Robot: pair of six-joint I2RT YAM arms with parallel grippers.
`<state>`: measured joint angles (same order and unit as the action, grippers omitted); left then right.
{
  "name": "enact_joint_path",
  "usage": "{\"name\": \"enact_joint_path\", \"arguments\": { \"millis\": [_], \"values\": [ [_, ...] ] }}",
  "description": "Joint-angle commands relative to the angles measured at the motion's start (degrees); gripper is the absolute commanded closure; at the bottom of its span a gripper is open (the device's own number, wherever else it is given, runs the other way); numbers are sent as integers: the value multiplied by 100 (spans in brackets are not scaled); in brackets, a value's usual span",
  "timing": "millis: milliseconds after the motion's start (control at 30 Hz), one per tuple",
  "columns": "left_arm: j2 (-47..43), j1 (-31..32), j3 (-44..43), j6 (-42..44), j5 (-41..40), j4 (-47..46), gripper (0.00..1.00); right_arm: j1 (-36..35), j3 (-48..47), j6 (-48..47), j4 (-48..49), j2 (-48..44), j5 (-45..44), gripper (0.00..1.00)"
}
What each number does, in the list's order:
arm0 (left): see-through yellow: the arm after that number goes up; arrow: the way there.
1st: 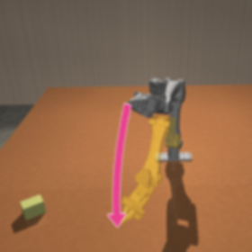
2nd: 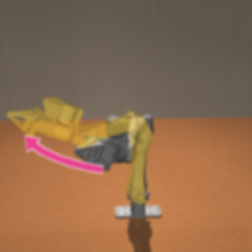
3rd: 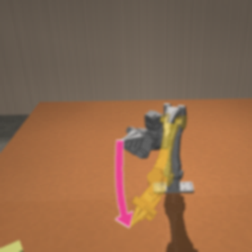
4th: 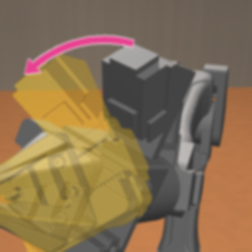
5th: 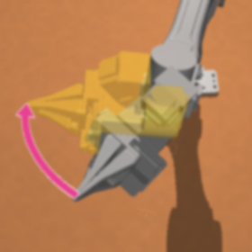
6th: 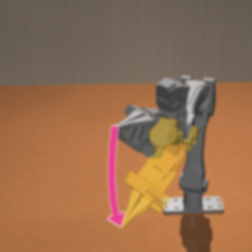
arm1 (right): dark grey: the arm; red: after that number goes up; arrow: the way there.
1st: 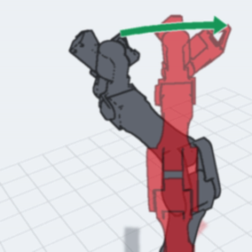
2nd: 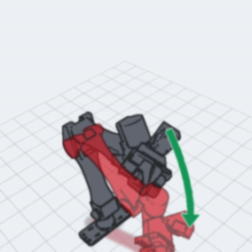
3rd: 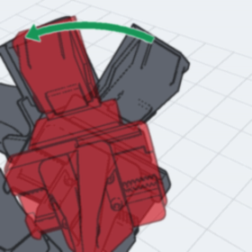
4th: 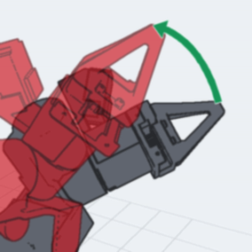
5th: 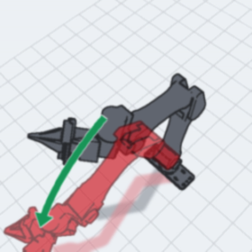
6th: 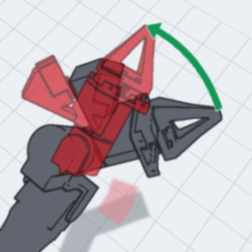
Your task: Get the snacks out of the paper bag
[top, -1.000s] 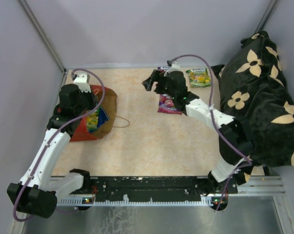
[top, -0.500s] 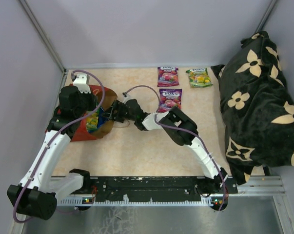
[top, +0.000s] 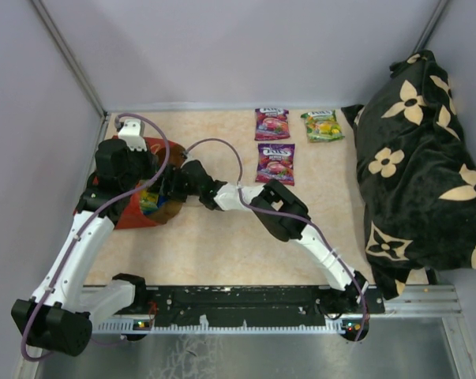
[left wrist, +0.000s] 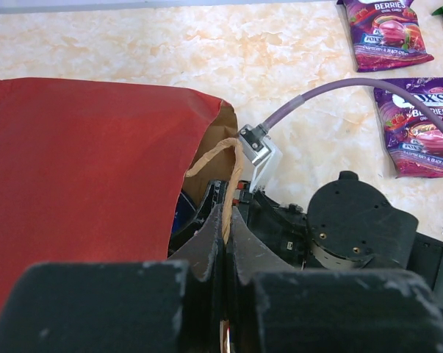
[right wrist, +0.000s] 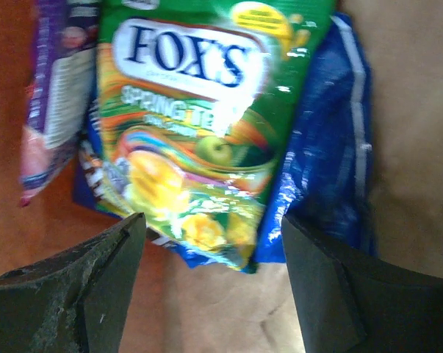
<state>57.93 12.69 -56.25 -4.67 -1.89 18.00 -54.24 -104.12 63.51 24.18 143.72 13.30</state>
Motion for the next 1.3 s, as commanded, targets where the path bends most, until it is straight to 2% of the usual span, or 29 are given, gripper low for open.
{"name": "enact_joint_path", "arguments": {
  "millis": [0,400,500,567,600,700,833,1067,1200,1267],
  "values": [
    [-165,-7,35,40,94,-211,99,-75,-404,-210,-1057,42,-548,25],
    [-167,-5,34,47,106,-209,99,-293,-1660,408,-1656,922,-401,28],
    [-165,-10,26,58,87,-209,99,-303,-1416,1003,-1041,961,-234,39],
    [-178,-11,26,67,63,-209,99,-298,-1231,1055,-652,858,-222,48],
    [-193,-12,28,63,47,-209,99,-299,-1156,968,-551,775,-241,54],
    [-188,-11,31,75,40,-210,99,-302,-756,785,-175,432,-330,80],
    [-168,-8,19,93,16,-196,99,-290,-374,434,12,-91,-413,98],
    [-158,-12,2,113,-150,-168,100,-134,352,-221,49,-1281,-326,100],
    [-203,-12,-13,114,-246,-133,100,99,1609,-554,212,-2476,-92,100],
    [-197,-12,-50,115,-282,-94,99,287,2156,-766,111,-3090,324,100]
  ]
}}
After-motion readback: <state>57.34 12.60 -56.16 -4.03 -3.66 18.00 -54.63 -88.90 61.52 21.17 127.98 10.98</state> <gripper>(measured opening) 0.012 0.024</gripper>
